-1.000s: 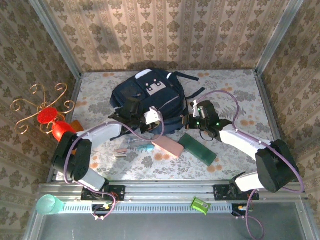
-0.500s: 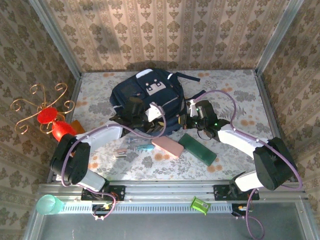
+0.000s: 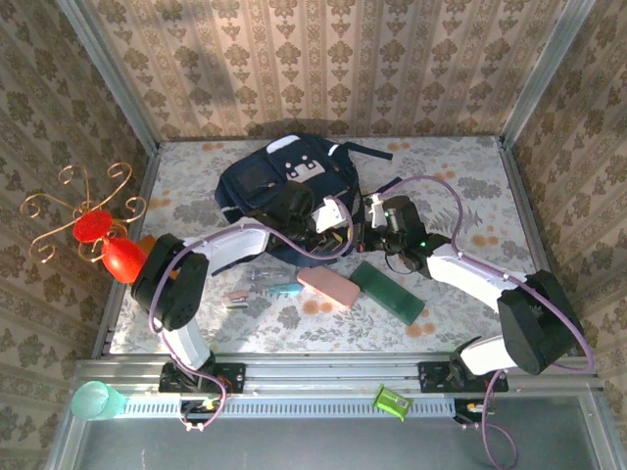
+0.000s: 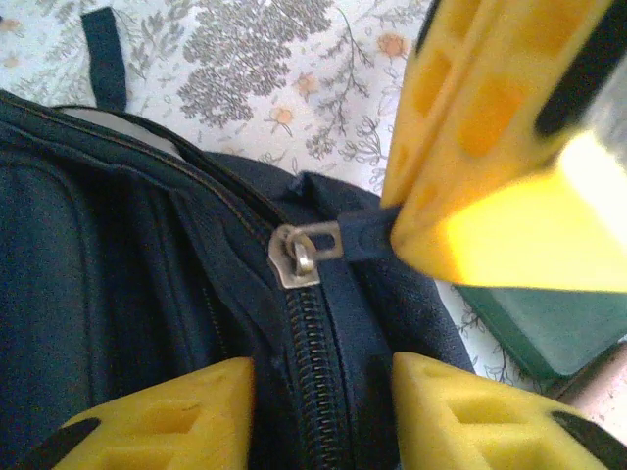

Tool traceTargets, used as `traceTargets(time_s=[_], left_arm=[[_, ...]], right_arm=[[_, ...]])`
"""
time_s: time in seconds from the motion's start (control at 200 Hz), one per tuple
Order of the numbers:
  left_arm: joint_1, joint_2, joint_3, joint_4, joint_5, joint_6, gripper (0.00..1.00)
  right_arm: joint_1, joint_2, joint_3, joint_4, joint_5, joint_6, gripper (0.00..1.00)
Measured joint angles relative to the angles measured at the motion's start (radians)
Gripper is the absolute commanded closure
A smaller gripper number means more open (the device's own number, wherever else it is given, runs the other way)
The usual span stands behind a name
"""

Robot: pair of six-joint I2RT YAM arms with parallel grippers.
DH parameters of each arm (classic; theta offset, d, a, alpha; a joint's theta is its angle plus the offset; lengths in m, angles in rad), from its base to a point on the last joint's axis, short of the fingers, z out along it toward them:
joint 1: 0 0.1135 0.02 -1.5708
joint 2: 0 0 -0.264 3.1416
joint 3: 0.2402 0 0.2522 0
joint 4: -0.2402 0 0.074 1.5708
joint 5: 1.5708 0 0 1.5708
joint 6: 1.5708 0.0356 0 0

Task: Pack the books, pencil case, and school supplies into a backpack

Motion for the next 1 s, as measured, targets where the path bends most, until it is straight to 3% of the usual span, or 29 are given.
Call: traceTargets(time_s=[0.12, 0.26, 0.59, 1.0], left_arm=[[0.002, 0.008, 0.018, -0.03, 0.004, 0.027, 0.89], [0.028, 0.008, 0.022, -0.046, 0.039, 0.067, 0.98], [0.108, -0.102, -0.051, -0.087, 0.138, 0.208, 1.0], [0.184, -0.235, -0.141, -0.113, 0.196, 0.333, 1.0]], right_arm=[[0.0, -0.005, 0.0, -0.008, 0.023, 0.0, 1.0], [-0.005, -0.007, 0.0, -0.033, 0.064, 0.003, 1.0], [-0.019, -0.004, 0.042, -0.083, 0.162, -0.001, 1.0], [-0.096, 0.071, 0.1, -0.103, 0.196, -0.021, 1.0]])
